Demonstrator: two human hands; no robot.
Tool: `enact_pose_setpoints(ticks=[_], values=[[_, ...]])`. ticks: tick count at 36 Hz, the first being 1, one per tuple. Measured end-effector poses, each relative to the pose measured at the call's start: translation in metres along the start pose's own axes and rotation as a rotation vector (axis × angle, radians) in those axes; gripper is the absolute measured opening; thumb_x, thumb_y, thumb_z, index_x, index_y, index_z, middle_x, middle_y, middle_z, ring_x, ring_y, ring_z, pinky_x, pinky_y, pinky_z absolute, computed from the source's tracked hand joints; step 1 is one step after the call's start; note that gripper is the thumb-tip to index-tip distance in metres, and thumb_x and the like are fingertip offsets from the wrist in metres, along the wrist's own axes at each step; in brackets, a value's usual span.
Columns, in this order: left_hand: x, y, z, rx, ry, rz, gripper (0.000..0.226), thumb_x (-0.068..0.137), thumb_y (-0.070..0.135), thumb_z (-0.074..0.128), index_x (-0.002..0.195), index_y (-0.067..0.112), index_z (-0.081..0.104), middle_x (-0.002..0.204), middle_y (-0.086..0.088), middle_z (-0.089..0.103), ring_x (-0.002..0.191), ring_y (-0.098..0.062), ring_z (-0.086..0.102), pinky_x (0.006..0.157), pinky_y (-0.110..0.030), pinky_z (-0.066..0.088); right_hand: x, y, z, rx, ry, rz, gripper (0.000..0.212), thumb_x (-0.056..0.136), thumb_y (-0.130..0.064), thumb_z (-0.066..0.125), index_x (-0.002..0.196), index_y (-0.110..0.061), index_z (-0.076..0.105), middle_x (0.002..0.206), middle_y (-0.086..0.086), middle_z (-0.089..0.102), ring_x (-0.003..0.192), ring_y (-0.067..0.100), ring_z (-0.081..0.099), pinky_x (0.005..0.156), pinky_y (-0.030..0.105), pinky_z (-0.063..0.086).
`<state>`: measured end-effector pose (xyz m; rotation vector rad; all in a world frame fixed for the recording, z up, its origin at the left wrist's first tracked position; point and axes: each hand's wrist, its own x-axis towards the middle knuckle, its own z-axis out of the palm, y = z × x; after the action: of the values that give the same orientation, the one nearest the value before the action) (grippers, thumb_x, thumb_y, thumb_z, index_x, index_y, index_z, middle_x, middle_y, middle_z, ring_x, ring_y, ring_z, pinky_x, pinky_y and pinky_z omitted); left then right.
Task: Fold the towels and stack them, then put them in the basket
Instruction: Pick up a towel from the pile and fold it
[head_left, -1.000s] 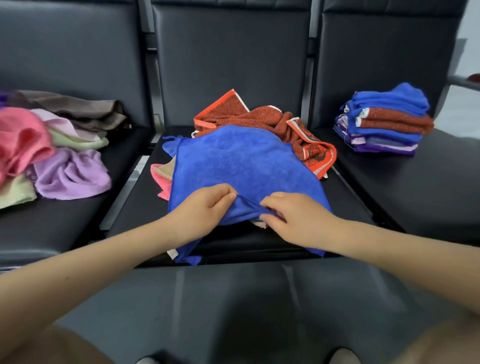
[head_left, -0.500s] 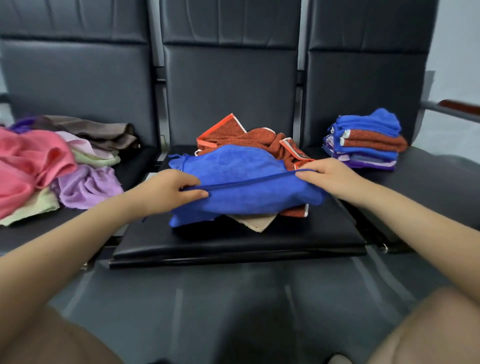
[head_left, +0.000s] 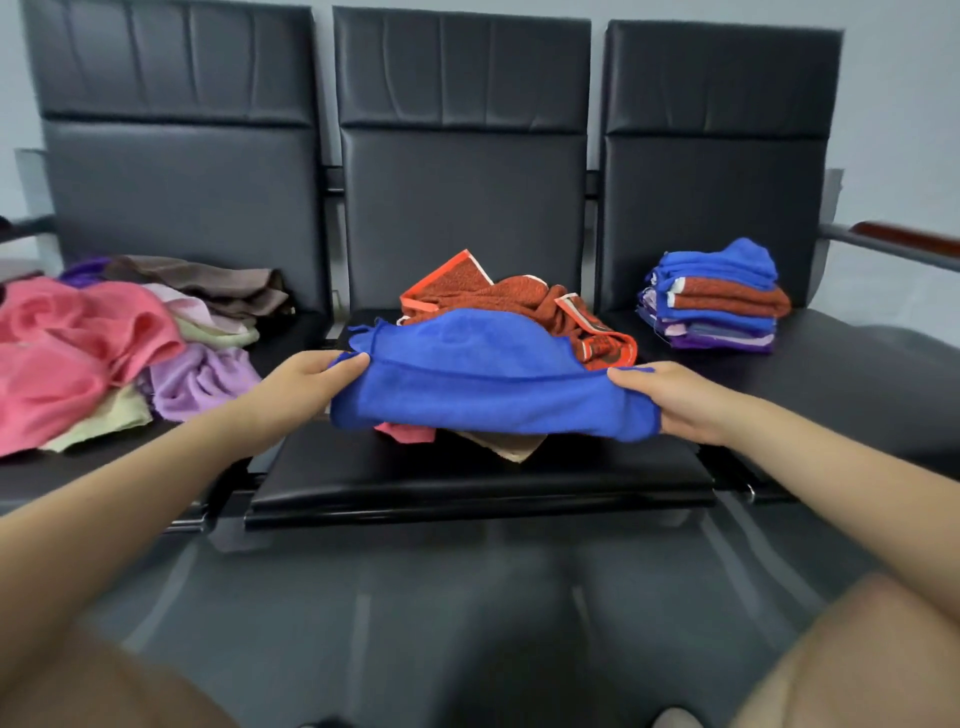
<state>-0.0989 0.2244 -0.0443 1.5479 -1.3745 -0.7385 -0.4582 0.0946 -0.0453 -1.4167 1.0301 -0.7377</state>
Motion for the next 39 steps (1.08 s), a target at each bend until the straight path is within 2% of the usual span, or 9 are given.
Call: enact_pose_setpoints(ticks=[3,8,10,12,17,22,28,34,39], values=[[-0.006,-0.003,0.01,0.039,-0.041,-0.088,0.033,0.101,0.03,0.047,0.11,0.004,0.065,0.095,-0.008,0.067,0.087,-0.02,0.059,0.078,-0.035,0.05,-0.003,0.007,0.005,-0.065,-0.077,0.096,0.02,0.099,-0.012,0.051,0.106,0.001,0.064,0.084,0.003,0.075,0.072,0.01,0.071,0.063,0.021,0.056],[-0.019,-0.015,0.028,0.175,-0.113,-0.157,0.035,0.101,0.03,0.047,0.107,-0.001,0.063,0.097,-0.01,0.069,0.084,-0.014,0.057,0.075,-0.03,0.046,-0.007,0.018,0.008,-0.199,-0.18,0.227,0.026,0.099,-0.016,0.053,0.108,0.006,0.063,0.084,0.009,0.074,0.069,0.013,0.07,0.061,0.022,0.054],[-0.022,-0.019,0.031,0.218,-0.13,-0.148,0.036,0.1,0.03,0.047,0.105,-0.002,0.064,0.106,-0.014,0.07,0.088,-0.015,0.059,0.087,-0.036,0.048,-0.007,0.017,0.01,-0.213,-0.213,0.218,0.024,0.099,-0.017,0.053,0.102,0.004,0.065,0.082,0.007,0.074,0.069,0.012,0.069,0.059,0.021,0.053],[-0.019,-0.02,0.032,0.225,-0.096,-0.145,0.034,0.1,0.03,0.047,0.103,0.001,0.066,0.107,-0.013,0.07,0.092,-0.018,0.063,0.095,-0.04,0.046,-0.004,0.014,0.011,-0.184,-0.166,0.144,0.02,0.098,-0.017,0.055,0.092,-0.002,0.066,0.076,0.003,0.073,0.067,0.01,0.068,0.058,0.02,0.051],[0.003,-0.016,0.033,0.234,0.1,-0.04,0.024,0.101,0.024,0.044,0.101,0.012,0.065,0.099,-0.002,0.067,0.089,-0.009,0.057,0.085,-0.031,0.044,0.013,0.001,0.01,-0.244,0.132,-0.156,0.01,0.095,-0.022,0.061,0.092,-0.016,0.068,0.082,-0.003,0.07,0.077,0.009,0.064,0.067,0.015,0.05],[0.036,-0.023,0.031,0.33,0.293,0.004,0.035,0.1,0.024,0.044,0.095,-0.007,0.059,0.089,-0.024,0.062,0.076,-0.019,0.048,0.07,-0.032,0.037,0.036,-0.002,0.005,-0.415,0.304,-0.311,0.021,0.094,-0.024,0.063,0.094,-0.005,0.071,0.087,0.009,0.069,0.079,0.014,0.06,0.064,0.015,0.044],[0.072,-0.028,0.033,0.454,0.37,0.048,0.036,0.1,0.028,0.043,0.083,-0.001,0.053,0.068,-0.012,0.055,0.07,-0.036,0.057,0.063,-0.046,0.052,0.069,-0.005,0.007,-0.479,0.393,-0.34,0.02,0.094,-0.024,0.062,0.09,-0.007,0.072,0.091,0.012,0.072,0.088,0.025,0.066,0.076,0.032,0.049],[0.102,-0.035,0.027,0.601,0.416,0.082,0.03,0.101,0.026,0.043,0.096,0.006,0.064,0.086,-0.011,0.065,0.083,-0.031,0.056,0.067,-0.034,0.037,0.111,0.0,0.008,-0.541,0.411,-0.299,0.029,0.094,-0.027,0.06,0.094,0.0,0.071,0.093,0.018,0.071,0.091,0.032,0.065,0.08,0.039,0.05],[0.118,-0.048,0.027,0.62,0.396,0.012,0.034,0.1,0.025,0.043,0.07,0.008,0.048,0.066,-0.003,0.05,0.073,-0.03,0.051,0.061,-0.034,0.03,0.135,0.012,0.014,-0.562,0.354,-0.237,0.029,0.095,-0.023,0.058,0.084,0.001,0.067,0.082,0.014,0.067,0.079,0.027,0.06,0.075,0.039,0.047]])
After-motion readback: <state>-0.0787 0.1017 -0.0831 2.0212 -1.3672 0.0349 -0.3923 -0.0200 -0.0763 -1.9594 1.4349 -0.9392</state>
